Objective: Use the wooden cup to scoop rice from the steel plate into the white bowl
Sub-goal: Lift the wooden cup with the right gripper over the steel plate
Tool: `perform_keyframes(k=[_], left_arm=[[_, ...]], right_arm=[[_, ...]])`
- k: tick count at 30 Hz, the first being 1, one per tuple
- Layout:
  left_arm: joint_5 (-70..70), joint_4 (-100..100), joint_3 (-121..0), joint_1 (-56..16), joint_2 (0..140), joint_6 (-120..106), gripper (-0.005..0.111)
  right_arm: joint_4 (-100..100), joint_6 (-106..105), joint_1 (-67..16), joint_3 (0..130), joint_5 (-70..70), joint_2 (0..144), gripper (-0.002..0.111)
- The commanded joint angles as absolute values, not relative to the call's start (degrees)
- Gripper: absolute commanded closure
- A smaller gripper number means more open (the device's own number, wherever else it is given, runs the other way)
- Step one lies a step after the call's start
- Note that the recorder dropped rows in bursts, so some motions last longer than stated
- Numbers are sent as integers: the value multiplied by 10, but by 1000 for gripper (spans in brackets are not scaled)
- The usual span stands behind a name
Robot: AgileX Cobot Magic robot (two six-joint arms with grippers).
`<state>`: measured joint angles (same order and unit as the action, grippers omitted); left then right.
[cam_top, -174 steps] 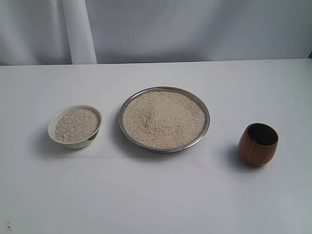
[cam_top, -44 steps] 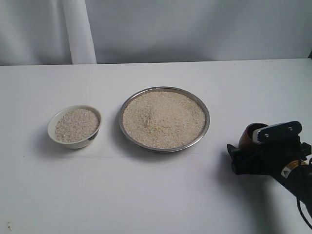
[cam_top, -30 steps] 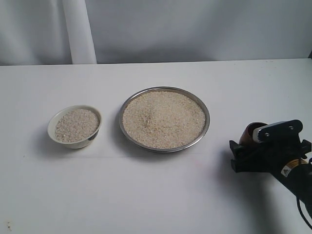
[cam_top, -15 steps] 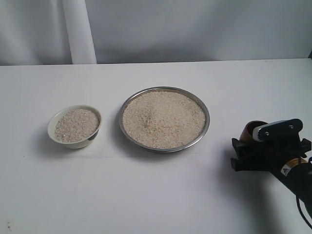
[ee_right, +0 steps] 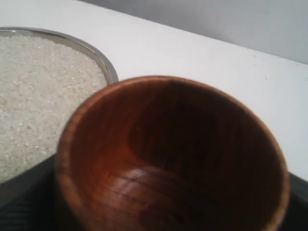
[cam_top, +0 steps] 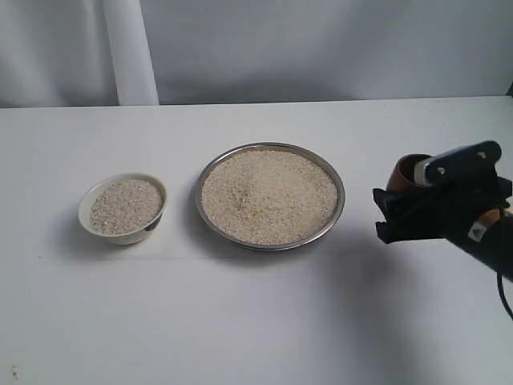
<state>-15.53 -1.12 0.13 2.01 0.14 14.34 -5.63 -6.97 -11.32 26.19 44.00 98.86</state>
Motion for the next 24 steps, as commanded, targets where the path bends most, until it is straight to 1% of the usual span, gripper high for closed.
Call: perform_keyframes(k=[1, 5, 10, 17, 20, 24], left_arm=[[-153, -10, 0, 17, 0, 146, 107], [-153, -10, 0, 17, 0, 146, 107], [-153, -10, 0, 17, 0, 146, 107], [-153, -10, 0, 17, 0, 146, 107], [-153, -10, 0, 17, 0, 146, 107], [-153, -10, 0, 17, 0, 146, 107]], right_arm=[[-75, -77, -121, 355, 169, 903, 108], [-85, -79, -142, 449, 14, 854, 108], [-110, -112, -199, 577, -158, 845, 108], [-263, -112, -299, 754, -369, 902, 108], [-348, -111, -336, 809, -457, 948, 108], [-441, -111, -376, 865, -527, 1011, 108]])
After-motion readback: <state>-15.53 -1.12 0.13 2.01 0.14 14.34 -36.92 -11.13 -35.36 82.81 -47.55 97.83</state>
